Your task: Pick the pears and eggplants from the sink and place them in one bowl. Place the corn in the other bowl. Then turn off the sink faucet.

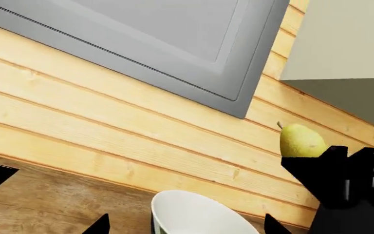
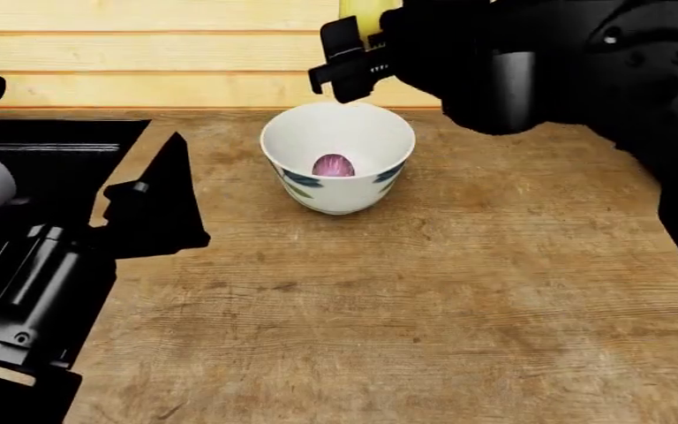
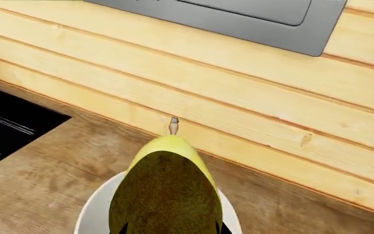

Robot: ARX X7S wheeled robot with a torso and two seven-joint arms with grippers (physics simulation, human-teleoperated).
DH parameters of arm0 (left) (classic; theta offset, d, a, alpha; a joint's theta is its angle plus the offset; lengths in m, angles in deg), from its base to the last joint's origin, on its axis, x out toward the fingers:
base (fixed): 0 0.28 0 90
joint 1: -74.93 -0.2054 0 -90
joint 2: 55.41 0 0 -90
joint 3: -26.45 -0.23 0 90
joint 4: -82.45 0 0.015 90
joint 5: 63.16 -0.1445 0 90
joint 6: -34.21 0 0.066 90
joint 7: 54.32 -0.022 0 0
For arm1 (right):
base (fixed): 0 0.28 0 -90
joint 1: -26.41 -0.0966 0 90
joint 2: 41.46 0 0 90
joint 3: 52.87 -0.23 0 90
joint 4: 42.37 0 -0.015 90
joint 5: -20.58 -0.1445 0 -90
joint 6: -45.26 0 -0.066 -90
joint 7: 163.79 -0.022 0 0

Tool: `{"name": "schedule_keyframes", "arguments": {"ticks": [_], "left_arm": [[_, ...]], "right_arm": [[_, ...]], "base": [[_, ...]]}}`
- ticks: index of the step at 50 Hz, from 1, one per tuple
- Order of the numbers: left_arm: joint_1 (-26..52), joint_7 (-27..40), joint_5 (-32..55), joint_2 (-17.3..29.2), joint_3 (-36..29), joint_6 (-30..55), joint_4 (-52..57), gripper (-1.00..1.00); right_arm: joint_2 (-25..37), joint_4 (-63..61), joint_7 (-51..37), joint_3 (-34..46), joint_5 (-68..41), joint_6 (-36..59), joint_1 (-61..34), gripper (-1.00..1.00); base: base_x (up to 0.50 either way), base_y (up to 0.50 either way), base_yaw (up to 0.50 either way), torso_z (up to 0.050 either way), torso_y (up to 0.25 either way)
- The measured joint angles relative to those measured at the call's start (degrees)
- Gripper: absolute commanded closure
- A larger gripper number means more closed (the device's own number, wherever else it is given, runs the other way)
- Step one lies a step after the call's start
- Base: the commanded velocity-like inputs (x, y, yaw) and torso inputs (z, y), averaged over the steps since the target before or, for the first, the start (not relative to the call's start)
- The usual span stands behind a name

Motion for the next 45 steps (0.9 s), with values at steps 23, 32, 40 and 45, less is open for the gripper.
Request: {"name": "schedule_keyframes", "arguments": {"ticks": [23, 32, 40, 45], "left_arm": [[-2.48, -0.57, -0.20, 0.28, 1.70, -1.86, 0.81, -1.00], [-2.65, -0.62, -0.01, 0.29, 1.80, -2.17, 0.76, -1.00], [-2.82, -0.88, -0.13, 0.19, 1.70, -2.36, 0.54, -1.00], [-2.83, -0.96, -0.16, 0.15, 1.59, -2.43, 0.39, -1.00]], "right_arm": [[-11.21, 19.53, 13.34, 4.84, 1.30, 4.48, -4.85, 1.00], [-14.64, 25.84, 17.97, 7.29, 3.60, 4.45, -5.05, 1.00], [-17.33, 31.62, 21.98, 9.24, 5.83, 3.49, -5.15, 1.00], [-18.43, 34.50, 23.74, 10.18, 6.84, 2.97, -5.08, 1.00]], "base": [[0.00, 0.00, 0.00, 0.000, 0.000], [0.00, 0.00, 0.00, 0.000, 0.000], [0.00, 0.00, 0.00, 0.000, 0.000], [0.00, 0.00, 0.00, 0.000, 0.000]]}}
